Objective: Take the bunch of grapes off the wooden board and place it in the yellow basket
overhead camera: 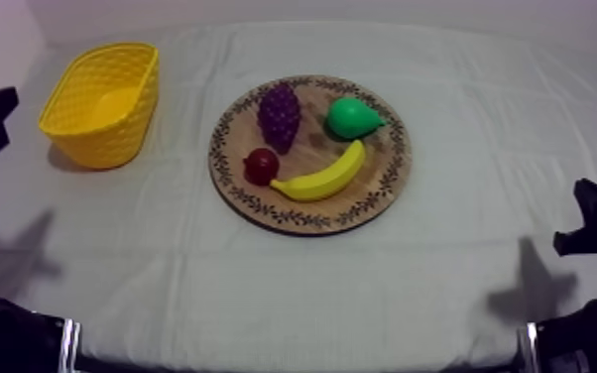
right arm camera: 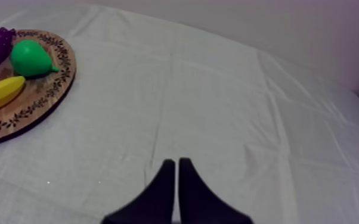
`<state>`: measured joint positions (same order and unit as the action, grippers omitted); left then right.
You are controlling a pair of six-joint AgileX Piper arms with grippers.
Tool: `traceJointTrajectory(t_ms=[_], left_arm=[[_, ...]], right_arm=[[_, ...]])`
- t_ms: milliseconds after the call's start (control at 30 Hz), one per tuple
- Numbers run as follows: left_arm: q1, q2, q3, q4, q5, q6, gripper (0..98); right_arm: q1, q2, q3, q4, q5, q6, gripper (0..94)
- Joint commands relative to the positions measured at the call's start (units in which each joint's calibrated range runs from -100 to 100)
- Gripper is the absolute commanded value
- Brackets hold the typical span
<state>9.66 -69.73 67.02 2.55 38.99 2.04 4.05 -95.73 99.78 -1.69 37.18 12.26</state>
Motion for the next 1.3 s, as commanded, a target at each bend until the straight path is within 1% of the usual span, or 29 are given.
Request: traceJointTrajectory(t_ms=[0,167,267,367,533,600,667,733,833,1000,1167,1267], left_arm=[[1.39,6.66,-11.16,0.23,4.52,-0.43,0.0],[5.15,16.1,-21.07,0.16,11.41,-0.14,0.0],[7.95,21.89,-26.43,-0.58,14.3,0.96,0.0],[10.64,27.19,-30.89,-1.53,15.58,1.91,0.0],[14.11,35.14,-36.5,-2.23,16.82,2.46,0.0],[15.94,38.23,-38.21,-3.33,17.19,3.39,0.0],[17.94,41.14,-39.73,-4.83,17.37,4.64,0.0],[19.38,43.68,-41.09,-5.75,17.44,5.56,0.0],[20.63,46.95,-42.71,-6.17,17.38,6.48,0.0],[21.86,52.75,-46.35,-6.29,17.33,8.52,0.0],[22.46,61.23,-55.21,-6.36,21.61,11.65,0.0],[22.85,67.35,-62.7,-6.91,25.75,13.25,0.1]], right_arm=[[0.01,-0.02,-0.01,0.01,0.0,0.02,0.5],[0.01,-0.02,-0.01,0.01,0.0,0.01,0.5],[0.01,-0.02,-0.01,0.01,0.0,0.02,0.5],[0.01,-0.02,-0.01,0.01,0.0,0.02,0.5],[0.01,-0.02,-0.01,0.01,0.0,0.02,0.5],[0.01,-0.02,-0.01,0.01,0.0,0.01,0.5],[0.01,-0.02,-0.01,0.01,0.0,0.0,0.5],[0.01,-0.02,-0.01,0.01,0.0,0.01,0.5],[0.01,-0.02,-0.01,0.01,0.0,0.02,0.5],[0.01,-0.02,-0.01,0.01,0.0,0.02,0.5],[0.01,-0.02,-0.01,0.01,0.0,0.02,0.5],[0.01,-0.02,-0.01,0.01,0.0,0.02,0.5]])
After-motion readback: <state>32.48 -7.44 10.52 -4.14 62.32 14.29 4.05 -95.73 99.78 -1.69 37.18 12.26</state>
